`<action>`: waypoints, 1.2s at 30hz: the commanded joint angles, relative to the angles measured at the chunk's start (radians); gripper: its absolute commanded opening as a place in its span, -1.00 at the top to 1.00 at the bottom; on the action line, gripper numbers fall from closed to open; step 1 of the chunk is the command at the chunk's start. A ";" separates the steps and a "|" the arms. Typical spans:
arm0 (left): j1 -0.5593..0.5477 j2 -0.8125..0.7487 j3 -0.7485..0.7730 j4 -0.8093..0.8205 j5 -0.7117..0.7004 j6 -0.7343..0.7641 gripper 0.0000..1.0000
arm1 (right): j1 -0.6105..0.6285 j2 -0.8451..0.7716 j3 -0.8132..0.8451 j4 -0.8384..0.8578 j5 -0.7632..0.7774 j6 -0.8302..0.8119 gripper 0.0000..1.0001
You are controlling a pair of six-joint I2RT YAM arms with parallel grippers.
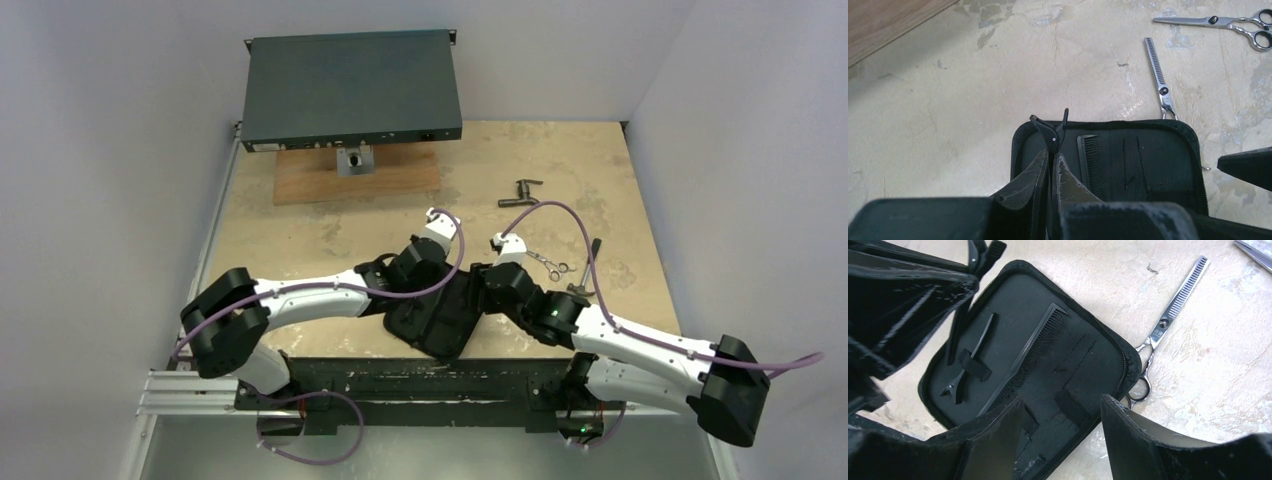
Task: Sort the hair-cutting tools
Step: Place the haircut tool in the hairdressing tool bag.
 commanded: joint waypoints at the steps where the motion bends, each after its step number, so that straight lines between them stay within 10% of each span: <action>1: 0.000 0.059 0.078 0.059 0.005 0.078 1.00 | -0.013 -0.025 -0.009 -0.035 0.046 0.086 -0.16; 36: -0.016 0.254 0.091 0.168 -0.052 0.221 1.00 | -0.033 -0.058 -0.223 0.122 -0.049 0.339 -0.14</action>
